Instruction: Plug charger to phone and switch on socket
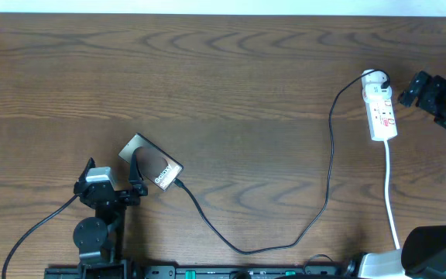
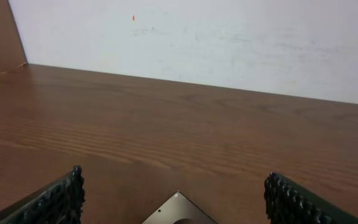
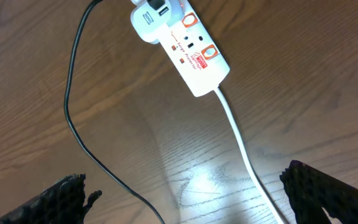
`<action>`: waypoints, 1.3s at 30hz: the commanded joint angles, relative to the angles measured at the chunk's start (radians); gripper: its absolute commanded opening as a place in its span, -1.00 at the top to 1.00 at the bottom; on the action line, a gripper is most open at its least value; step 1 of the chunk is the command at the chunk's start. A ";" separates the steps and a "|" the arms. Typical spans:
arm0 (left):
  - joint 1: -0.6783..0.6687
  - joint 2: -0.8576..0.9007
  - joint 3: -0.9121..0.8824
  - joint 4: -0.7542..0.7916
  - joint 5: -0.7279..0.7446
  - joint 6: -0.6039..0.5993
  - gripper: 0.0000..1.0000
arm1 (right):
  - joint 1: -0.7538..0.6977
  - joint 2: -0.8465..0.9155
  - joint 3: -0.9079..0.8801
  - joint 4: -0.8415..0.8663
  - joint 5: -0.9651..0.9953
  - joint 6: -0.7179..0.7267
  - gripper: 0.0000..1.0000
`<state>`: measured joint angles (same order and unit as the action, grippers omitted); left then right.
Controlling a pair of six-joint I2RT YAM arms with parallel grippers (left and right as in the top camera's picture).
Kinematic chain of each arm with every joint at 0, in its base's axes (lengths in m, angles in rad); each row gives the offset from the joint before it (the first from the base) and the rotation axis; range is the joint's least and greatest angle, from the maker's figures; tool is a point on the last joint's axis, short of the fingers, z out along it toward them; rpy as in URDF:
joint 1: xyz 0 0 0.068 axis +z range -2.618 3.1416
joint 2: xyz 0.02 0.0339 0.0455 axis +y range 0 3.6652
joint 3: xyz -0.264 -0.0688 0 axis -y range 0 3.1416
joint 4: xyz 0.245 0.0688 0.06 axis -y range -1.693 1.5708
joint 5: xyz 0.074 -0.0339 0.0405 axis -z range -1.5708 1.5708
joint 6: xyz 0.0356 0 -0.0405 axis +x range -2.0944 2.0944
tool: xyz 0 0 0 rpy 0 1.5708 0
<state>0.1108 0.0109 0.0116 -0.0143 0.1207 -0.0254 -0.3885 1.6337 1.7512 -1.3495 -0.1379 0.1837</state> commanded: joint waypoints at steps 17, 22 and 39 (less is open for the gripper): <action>0.006 -0.005 -0.008 -0.046 0.025 0.010 -0.79 | 0.005 -0.011 0.003 -0.002 0.001 0.014 -0.99; 0.006 -0.005 -0.008 -0.046 0.026 0.010 -0.79 | 0.005 -0.014 0.002 -0.001 0.001 0.014 -0.98; 0.006 -0.005 -0.008 -0.046 0.025 0.010 -0.79 | 0.064 -0.318 -0.042 0.131 -0.011 0.023 -0.99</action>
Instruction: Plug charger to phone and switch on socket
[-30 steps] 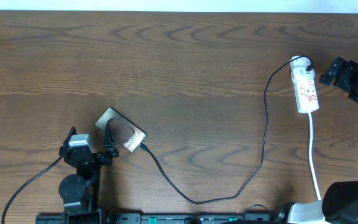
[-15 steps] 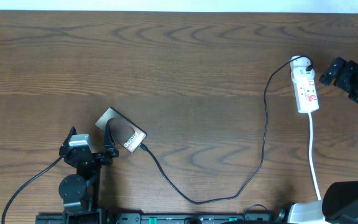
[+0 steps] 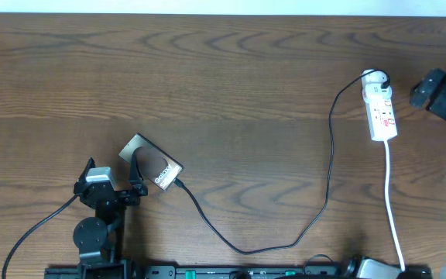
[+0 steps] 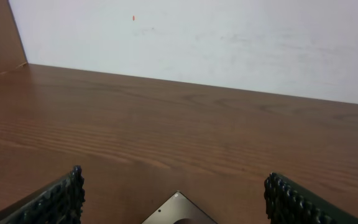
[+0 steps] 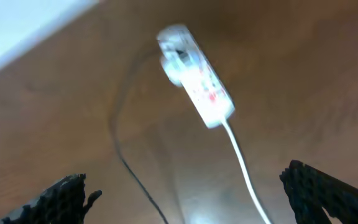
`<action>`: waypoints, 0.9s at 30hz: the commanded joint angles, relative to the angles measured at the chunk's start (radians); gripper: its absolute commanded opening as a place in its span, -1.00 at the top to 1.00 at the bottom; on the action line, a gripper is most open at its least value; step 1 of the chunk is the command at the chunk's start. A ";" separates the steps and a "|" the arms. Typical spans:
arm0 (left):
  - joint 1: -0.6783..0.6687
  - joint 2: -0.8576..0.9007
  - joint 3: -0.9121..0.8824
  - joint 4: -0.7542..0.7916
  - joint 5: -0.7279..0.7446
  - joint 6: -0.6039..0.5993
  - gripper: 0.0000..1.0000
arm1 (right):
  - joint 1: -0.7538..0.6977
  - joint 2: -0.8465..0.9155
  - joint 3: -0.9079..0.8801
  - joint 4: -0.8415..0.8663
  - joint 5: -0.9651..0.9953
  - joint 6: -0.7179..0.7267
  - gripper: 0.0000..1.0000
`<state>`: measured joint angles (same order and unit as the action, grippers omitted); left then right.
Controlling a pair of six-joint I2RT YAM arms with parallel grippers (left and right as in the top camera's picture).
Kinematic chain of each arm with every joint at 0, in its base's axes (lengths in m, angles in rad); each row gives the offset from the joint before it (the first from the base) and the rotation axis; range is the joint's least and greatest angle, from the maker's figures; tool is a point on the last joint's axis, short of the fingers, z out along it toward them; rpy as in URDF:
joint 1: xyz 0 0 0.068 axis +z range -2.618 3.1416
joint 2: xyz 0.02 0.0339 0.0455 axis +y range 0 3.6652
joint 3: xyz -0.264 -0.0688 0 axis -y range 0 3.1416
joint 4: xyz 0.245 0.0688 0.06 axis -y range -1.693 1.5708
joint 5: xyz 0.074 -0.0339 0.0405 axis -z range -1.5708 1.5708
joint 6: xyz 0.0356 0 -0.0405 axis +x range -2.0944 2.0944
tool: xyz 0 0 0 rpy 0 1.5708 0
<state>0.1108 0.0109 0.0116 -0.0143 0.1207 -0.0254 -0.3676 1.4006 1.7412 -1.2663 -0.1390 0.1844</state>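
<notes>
The phone (image 3: 152, 164) lies at the lower left of the table, and one corner (image 4: 179, 213) shows in the left wrist view. A black charger cable (image 3: 327, 178) meets its lower right edge and loops to the plug in the white power strip (image 3: 381, 108), which looks blurred (image 5: 194, 74) in the right wrist view. My left gripper (image 3: 113, 169) stands open over the phone's near end, its fingers (image 4: 58, 200) wide apart. My right gripper (image 3: 428, 87) hangs open to the right of the strip, apart from it.
The strip's white cord (image 3: 393, 209) runs down to the table's front edge. A pale wall (image 4: 197, 37) rises behind the table's far edge. Bare wood lies between the phone and the strip.
My right gripper has drawn back from the power strip toward the right edge, and the strip now looks smaller and blurred in its wrist view. The left gripper, phone and cable are unchanged.
</notes>
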 commanded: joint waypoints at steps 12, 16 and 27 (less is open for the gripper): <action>0.006 -0.005 -0.008 -0.046 0.026 0.010 -0.79 | 0.272 -0.515 -0.564 0.662 -0.010 0.026 -0.98; 0.006 -0.005 -0.008 -0.046 0.025 0.010 -0.79 | 0.312 -0.646 -0.787 0.865 -0.010 0.029 -0.98; 0.006 -0.005 -0.008 -0.046 0.025 0.010 -0.79 | 0.363 -0.956 -1.328 1.279 -0.009 0.028 -0.99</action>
<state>0.1112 0.0113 0.0128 -0.0151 0.1211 -0.0246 -0.0242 0.5247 0.5266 -0.0513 -0.1493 0.2058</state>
